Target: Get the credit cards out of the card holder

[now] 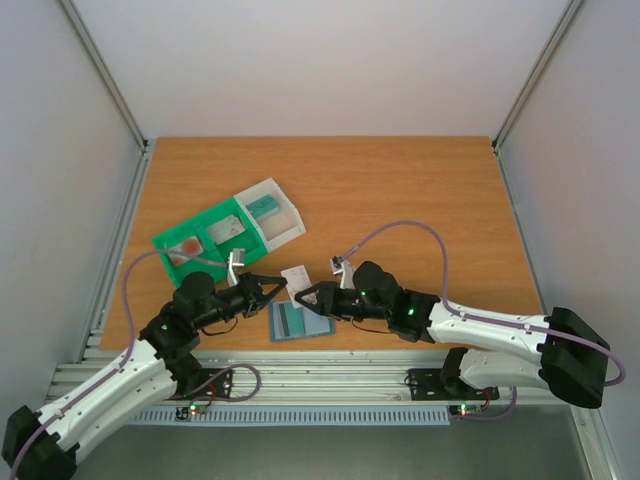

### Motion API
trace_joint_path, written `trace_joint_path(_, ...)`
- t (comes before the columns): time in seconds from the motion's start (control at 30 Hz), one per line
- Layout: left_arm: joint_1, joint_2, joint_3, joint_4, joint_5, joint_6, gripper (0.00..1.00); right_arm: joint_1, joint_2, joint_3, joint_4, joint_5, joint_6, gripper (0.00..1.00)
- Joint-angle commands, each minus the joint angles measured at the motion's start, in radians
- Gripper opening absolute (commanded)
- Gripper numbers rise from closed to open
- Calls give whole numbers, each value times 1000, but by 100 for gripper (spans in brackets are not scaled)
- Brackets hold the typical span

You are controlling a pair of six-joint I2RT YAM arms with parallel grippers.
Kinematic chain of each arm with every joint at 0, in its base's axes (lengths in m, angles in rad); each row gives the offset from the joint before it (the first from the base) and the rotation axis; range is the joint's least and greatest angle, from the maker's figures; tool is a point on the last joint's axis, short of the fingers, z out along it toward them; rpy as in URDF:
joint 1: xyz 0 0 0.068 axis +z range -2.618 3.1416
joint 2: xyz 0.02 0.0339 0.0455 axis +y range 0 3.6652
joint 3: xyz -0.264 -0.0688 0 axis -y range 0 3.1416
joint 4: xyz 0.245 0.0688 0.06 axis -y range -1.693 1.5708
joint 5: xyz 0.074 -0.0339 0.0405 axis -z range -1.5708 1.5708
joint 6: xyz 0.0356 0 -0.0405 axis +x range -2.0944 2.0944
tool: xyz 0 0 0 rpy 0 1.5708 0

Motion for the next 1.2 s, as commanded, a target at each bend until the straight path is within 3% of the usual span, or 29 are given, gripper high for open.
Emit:
trace_joint_path(0.0, 3, 0, -11, 95, 19, -16, 0, -5, -46, -34, 66, 9, 0, 28)
trace_joint_path(0.13, 4, 15, -9, 111, 49, 6, 0, -10, -88, -45, 43, 14, -42, 10)
trace_joint_path(0.27, 4, -3, -29, 148, 82, 32, 1, -10, -126, -57, 25, -31, -111, 2)
trace_joint_path(0.47, 4, -85, -26, 74, 140, 102, 29, -10, -239, -69, -59, -121, -210, 1)
trace_joint_path(0.67, 3, -136, 51, -131, 277, 262, 45, -10, -396, -31, -327, -188, -355, 1)
trace_joint_path(0.8, 3, -115, 115, -234, 401, 358, 54, -10, -409, 42, -487, -289, -482, 1)
trace_joint_path(0.93, 3, -93, 148, -239, 534, 394, 56, -10, -404, 78, -542, -387, -544, 1)
trace_joint_path(1.07, 3, -94, 169, -310, 574, 435, 55, -10, -376, 94, -519, -460, -538, 1)
trace_joint_path(1.17, 3, -80, 159, -308, 604, 454, 46, -10, -345, 96, -487, -484, -524, 1)
